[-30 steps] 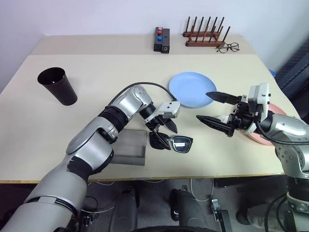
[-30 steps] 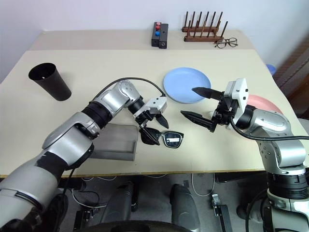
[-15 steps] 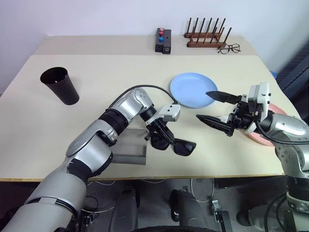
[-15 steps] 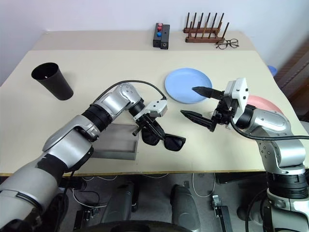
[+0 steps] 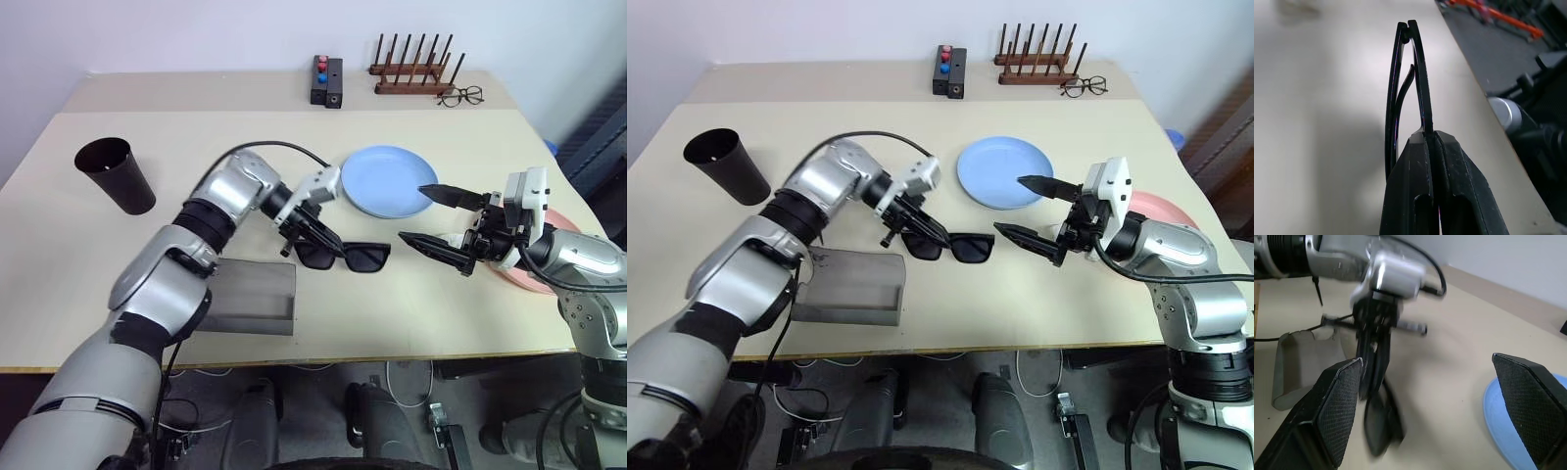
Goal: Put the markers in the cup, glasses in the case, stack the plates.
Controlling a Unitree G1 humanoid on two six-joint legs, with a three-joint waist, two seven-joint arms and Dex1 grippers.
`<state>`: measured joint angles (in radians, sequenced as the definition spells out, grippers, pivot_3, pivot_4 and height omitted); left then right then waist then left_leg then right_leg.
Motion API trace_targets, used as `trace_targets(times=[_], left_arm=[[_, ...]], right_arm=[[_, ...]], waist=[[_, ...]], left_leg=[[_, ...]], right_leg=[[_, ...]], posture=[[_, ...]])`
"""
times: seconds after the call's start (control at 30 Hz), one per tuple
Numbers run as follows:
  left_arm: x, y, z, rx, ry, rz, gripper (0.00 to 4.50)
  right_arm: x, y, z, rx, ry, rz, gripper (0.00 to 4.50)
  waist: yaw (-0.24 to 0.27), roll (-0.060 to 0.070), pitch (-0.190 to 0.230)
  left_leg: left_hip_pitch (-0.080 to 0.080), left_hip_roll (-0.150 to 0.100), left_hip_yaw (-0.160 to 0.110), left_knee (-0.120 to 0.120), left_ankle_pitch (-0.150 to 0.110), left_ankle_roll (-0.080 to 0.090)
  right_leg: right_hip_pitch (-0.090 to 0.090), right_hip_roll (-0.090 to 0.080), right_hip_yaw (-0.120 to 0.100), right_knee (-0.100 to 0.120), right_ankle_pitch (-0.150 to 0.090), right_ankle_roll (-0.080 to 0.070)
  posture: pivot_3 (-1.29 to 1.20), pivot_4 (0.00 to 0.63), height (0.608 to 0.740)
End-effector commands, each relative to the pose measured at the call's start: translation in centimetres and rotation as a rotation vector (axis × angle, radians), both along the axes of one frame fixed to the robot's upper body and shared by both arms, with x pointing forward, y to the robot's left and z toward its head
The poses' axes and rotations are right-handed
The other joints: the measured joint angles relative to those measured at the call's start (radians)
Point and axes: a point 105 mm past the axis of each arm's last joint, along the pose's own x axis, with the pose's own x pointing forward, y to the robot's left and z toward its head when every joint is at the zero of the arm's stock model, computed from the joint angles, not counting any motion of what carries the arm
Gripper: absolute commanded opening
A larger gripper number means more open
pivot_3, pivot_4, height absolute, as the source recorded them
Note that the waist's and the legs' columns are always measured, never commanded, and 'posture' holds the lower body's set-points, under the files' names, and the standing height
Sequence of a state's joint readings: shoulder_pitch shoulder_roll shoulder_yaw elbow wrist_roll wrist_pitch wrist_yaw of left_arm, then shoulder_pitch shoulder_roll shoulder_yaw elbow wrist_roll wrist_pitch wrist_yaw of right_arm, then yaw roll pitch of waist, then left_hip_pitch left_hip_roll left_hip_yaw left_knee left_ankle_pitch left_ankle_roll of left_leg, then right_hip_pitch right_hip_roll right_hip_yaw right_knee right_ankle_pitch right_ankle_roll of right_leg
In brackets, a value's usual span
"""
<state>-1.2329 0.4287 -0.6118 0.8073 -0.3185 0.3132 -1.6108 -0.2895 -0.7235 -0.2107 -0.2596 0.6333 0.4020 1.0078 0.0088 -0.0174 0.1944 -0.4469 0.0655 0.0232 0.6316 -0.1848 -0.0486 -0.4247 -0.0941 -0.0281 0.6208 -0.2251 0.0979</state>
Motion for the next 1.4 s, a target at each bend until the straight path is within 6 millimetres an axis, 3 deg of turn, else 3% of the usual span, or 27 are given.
trace_targets(times=[0.03, 0.43, 0.67, 0.9, 1.13, 1.4], left_arm=[[-0.2, 0.6, 3.0, -0.05, -0.026, 0.006, 0.04], [-1.8, 6.2, 6.5, -0.049, -0.041, 0.087, 0.04], [-4.5, 10.5, 5.9, 0.045, 0.019, 0.124, 0.04], [-6.3, 10.8, 6.1, 0.007, 0.12, 0.118, 0.04], [-7.0, 13.0, 2.5, 0.13, 0.094, 0.104, 0.04], [-7.0, 12.6, 0.4, 0.104, 0.091, 0.053, 0.04]], right_arm=[[-0.1, 0.2, 1.1, 0.013, -0.048, 0.02, 4.36], [0.0, 0.4, 0.9, 0.011, -0.04, 0.04, 4.36], [-1.0, 0.3, 0.4, -0.024, -0.016, 0.087, 4.36], [-1.2, 0.5, 0.3, -0.033, -0.013, 0.103, 4.36], [-2.4, 0.9, 0.0, -0.05, 0.002, 0.141, 4.36], [-4.7, 0.5, -0.7, -0.198, -0.033, 0.226, 4.36]], waist=[[0.002, 0.0, 0.0], [0.003, 0.0, 0.0], [-0.004, 0.0, 0.0], [0.005, 0.0, 0.001], [0.003, 0.0, 0.001], [0.005, 0.0, 0.001]], left_leg=[[0.0, 0.0, 0.0, 0.0, 0.0, 0.0], [-0.001, 0.0, 0.0, 0.001, 0.0, 0.0], [0.001, 0.001, 0.0, -0.002, 0.0, 0.0], [0.0, 0.0, 0.0, 0.003, 0.0, 0.0], [0.002, 0.001, 0.001, 0.0, 0.0, 0.0], [0.001, 0.0, 0.001, 0.003, 0.0, 0.0]], right_leg=[[0.0, 0.0, 0.0, 0.0, 0.0, 0.0], [0.0, 0.0, 0.0, 0.0, 0.0, 0.0], [-0.002, 0.0, 0.001, 0.002, -0.001, 0.001], [-0.001, 0.0, 0.001, 0.004, -0.001, 0.0], [-0.003, 0.001, 0.002, 0.008, -0.003, -0.001], [-0.002, 0.0, 0.002, 0.008, -0.003, -0.001]], posture=[[0.0, 0.15, 0.74], [0.0, 0.15, 0.74], [0.0, 0.15, 0.74], [0.0, 0.15, 0.74], [0.0, 0.15, 0.74], [0.0, 0.15, 0.74]])
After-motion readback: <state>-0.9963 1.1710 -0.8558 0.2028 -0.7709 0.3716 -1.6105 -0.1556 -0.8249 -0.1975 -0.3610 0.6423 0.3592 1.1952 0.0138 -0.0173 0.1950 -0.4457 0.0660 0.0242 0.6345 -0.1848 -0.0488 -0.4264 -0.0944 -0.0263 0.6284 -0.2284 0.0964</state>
